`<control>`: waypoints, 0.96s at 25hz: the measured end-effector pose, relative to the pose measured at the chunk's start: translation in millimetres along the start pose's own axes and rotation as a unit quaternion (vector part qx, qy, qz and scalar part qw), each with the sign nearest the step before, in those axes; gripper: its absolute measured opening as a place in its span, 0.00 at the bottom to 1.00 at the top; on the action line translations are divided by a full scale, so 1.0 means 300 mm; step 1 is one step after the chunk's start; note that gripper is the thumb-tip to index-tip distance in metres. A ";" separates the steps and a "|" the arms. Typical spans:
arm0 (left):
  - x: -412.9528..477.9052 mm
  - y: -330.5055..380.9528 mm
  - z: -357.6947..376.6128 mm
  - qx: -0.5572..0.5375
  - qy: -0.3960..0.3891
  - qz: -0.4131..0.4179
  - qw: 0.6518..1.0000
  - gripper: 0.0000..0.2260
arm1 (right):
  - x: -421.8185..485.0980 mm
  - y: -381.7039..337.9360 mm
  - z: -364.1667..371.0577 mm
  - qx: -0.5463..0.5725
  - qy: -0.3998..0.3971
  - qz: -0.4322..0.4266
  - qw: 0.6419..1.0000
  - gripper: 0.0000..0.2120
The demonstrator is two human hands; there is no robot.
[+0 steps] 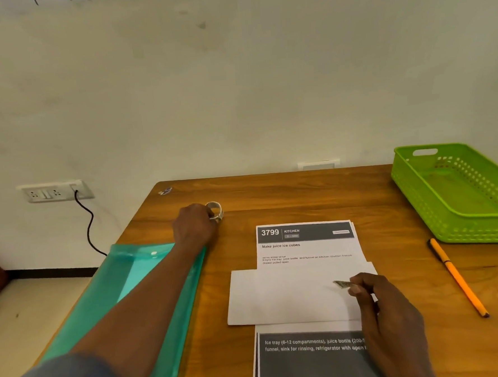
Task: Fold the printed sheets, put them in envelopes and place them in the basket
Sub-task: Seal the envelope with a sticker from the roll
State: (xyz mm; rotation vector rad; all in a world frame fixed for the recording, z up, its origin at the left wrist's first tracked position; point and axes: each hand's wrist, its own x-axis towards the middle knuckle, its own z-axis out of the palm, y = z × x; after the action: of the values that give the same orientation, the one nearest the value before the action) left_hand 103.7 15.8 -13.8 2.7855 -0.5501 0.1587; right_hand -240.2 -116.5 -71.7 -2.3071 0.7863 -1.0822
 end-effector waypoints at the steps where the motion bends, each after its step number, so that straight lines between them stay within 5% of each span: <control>1: 0.012 -0.007 0.008 0.011 -0.010 -0.002 1.000 0.13 | 0.000 0.000 0.002 0.000 0.000 0.006 1.000 0.07; 7: 0.021 -0.021 0.017 0.013 -0.057 0.020 0.998 0.18 | -0.002 -0.031 -0.008 0.007 -0.007 0.003 1.000 0.08; 12: -0.128 0.056 0.022 -0.025 0.014 0.048 0.998 0.23 | -0.003 -0.051 -0.015 0.020 -0.016 -0.001 1.000 0.09; 15: -0.306 0.161 0.037 -0.081 0.032 0.130 0.988 0.20 | 0.003 -0.042 -0.016 0.027 -0.014 0.021 0.999 0.15; 20: -0.562 0.335 0.087 -0.132 0.014 0.273 0.953 0.16 | 0.025 -0.031 -0.019 0.045 0.051 0.037 0.997 0.11; 24: -0.683 0.430 0.131 -0.128 -0.008 0.336 0.933 0.14 | 0.056 0.044 -0.025 0.110 0.129 0.159 0.973 0.06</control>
State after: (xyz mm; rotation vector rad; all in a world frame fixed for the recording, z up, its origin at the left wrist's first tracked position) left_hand -132.9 -37.6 -50.3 2.2437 -1.3998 0.1878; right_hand -241.3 -138.4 -66.7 -1.8037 1.0368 -1.2612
